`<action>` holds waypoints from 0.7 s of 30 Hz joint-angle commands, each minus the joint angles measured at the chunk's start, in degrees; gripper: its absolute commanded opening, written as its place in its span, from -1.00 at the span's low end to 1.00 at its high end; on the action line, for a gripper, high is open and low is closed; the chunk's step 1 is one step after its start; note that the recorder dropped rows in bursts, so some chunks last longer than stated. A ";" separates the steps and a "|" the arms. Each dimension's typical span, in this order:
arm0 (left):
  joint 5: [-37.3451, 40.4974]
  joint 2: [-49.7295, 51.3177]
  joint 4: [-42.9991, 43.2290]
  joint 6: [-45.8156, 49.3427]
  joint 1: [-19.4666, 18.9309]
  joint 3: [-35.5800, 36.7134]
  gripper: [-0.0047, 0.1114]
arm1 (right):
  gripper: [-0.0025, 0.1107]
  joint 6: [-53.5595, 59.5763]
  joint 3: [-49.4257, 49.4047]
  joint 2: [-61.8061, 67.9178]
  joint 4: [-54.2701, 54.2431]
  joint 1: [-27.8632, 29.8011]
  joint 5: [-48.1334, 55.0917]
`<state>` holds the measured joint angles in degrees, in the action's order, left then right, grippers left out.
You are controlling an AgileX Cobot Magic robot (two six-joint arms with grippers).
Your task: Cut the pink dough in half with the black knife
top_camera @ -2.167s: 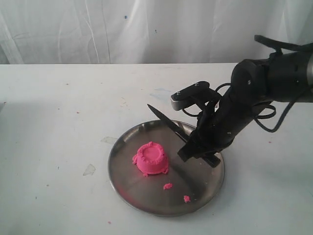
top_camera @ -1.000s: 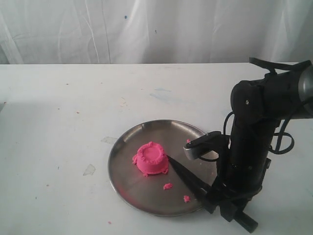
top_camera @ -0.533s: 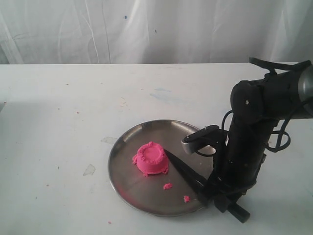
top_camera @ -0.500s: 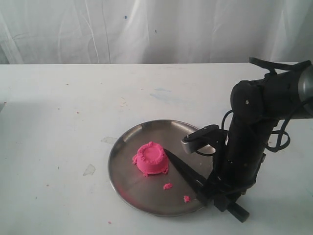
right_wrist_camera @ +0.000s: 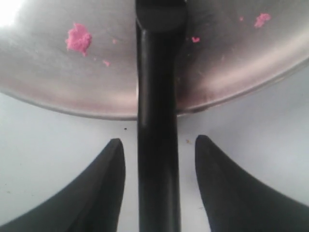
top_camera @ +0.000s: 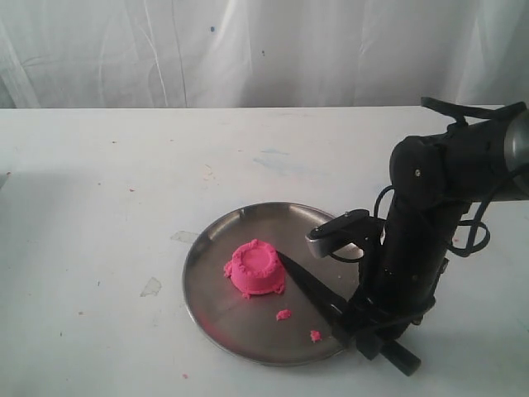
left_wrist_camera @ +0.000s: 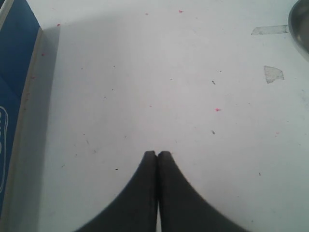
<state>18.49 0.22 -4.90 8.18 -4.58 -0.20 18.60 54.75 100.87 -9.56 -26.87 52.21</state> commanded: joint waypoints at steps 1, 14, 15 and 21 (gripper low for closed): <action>0.84 -0.22 -0.38 -0.04 0.12 0.20 -0.92 | -0.18 0.69 0.82 -0.29 0.17 -0.05 0.45; 0.84 -0.22 -0.38 -0.04 0.12 0.20 -0.92 | -0.18 -1.06 4.00 -6.91 -1.10 -0.05 4.32; 0.84 -0.22 -0.38 -0.04 0.12 0.20 -0.92 | -0.18 -1.06 4.00 -7.77 -1.24 -0.05 4.43; 0.84 -0.22 -0.38 -0.04 0.12 0.20 -0.92 | -0.18 -1.06 4.00 -13.14 -5.31 -0.05 4.43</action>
<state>18.49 0.22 -4.90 8.18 -4.58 -0.20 17.64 58.72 90.32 -12.81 -26.87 56.28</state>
